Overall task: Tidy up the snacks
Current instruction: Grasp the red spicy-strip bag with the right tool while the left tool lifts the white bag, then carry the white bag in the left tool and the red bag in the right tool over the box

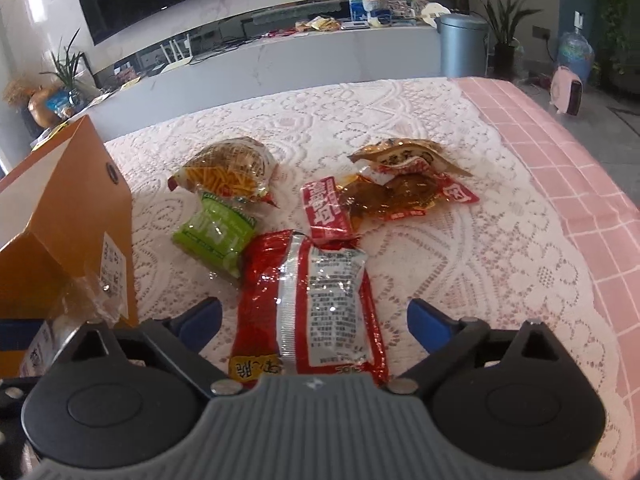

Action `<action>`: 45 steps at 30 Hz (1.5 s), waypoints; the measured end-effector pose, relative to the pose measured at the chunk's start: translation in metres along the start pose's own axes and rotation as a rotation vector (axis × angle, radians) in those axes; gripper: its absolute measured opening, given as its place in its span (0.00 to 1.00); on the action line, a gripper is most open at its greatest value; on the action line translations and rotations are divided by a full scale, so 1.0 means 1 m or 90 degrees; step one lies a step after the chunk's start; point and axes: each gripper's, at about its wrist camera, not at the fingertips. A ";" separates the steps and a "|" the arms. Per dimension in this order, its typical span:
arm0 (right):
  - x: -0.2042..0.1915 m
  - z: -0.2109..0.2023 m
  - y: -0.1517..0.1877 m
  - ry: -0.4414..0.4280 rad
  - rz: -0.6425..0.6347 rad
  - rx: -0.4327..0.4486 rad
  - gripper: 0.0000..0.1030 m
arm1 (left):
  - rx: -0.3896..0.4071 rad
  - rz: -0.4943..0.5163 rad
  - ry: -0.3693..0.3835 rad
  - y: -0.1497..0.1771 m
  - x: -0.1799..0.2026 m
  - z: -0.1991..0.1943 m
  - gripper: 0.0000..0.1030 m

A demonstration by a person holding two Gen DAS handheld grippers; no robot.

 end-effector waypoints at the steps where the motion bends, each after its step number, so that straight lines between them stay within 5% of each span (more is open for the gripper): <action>1: 0.002 -0.001 0.000 -0.002 0.008 0.000 0.90 | 0.007 -0.008 0.010 0.000 -0.003 -0.003 0.66; 7: 0.008 0.004 0.000 0.014 0.031 -0.013 0.84 | 0.046 -0.052 0.058 -0.006 -0.015 -0.018 0.66; 12: -0.019 0.013 0.006 0.042 -0.075 -0.037 0.87 | 0.066 -0.047 0.067 -0.010 -0.013 -0.025 0.66; 16: -0.028 0.020 0.008 0.055 -0.113 -0.043 0.74 | 0.065 -0.052 0.072 -0.010 -0.014 -0.027 0.66; 33: -0.018 -0.039 0.022 0.023 -0.037 -0.121 0.68 | 0.072 -0.070 0.062 -0.008 -0.015 -0.056 0.66; 45: -0.044 -0.119 0.015 0.021 -0.039 -0.007 0.68 | 0.127 -0.090 0.027 -0.005 -0.025 -0.096 0.66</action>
Point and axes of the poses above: each gripper's, at about its wrist camera, not at the fingertips, and z roughly the way its jaws point, x to its right, y to its underside, and after that the axes turned 5 degrees about -y, right-handed
